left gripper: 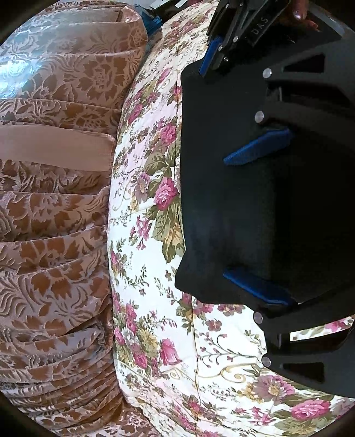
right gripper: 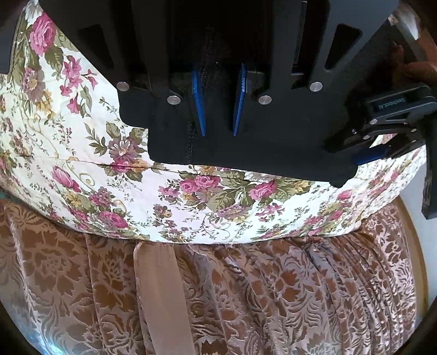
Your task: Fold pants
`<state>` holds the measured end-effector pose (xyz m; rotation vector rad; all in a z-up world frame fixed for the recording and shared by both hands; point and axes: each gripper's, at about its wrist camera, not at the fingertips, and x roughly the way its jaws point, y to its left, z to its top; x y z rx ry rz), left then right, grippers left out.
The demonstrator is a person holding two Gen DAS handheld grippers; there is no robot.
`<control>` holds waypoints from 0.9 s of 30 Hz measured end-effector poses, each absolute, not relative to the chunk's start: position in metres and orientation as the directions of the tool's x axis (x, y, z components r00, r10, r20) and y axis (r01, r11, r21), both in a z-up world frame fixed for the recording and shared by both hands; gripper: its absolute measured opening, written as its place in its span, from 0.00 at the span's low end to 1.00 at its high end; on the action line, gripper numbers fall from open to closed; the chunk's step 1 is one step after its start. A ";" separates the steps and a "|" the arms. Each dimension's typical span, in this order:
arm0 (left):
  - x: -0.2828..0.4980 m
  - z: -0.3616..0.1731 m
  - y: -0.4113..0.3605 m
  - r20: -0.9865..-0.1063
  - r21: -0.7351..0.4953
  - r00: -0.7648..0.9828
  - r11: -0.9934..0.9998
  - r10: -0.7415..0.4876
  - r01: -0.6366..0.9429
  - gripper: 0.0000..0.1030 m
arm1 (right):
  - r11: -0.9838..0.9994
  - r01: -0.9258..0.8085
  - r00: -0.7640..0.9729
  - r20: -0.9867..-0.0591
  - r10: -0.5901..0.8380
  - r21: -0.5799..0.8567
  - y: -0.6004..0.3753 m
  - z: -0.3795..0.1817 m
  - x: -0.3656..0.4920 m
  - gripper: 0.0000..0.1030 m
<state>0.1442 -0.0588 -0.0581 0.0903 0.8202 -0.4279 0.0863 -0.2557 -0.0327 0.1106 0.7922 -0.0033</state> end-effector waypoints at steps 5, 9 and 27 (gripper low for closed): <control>0.129 -0.053 -0.046 -0.722 -0.072 0.626 0.932 -0.294 0.356 0.95 | 0.996 0.041 0.705 -0.709 0.031 0.085 -0.255 -0.026 0.079 0.18; 0.118 -0.059 -0.015 -0.719 -0.210 0.601 0.933 -0.351 0.293 0.95 | 0.998 0.044 0.703 -0.711 -0.005 0.036 -0.246 -0.019 0.067 0.18; 0.079 -0.067 0.014 -0.709 -0.286 0.566 0.905 -0.421 0.315 0.95 | 0.996 0.090 0.684 -0.728 -0.050 0.016 -0.255 0.004 0.016 0.35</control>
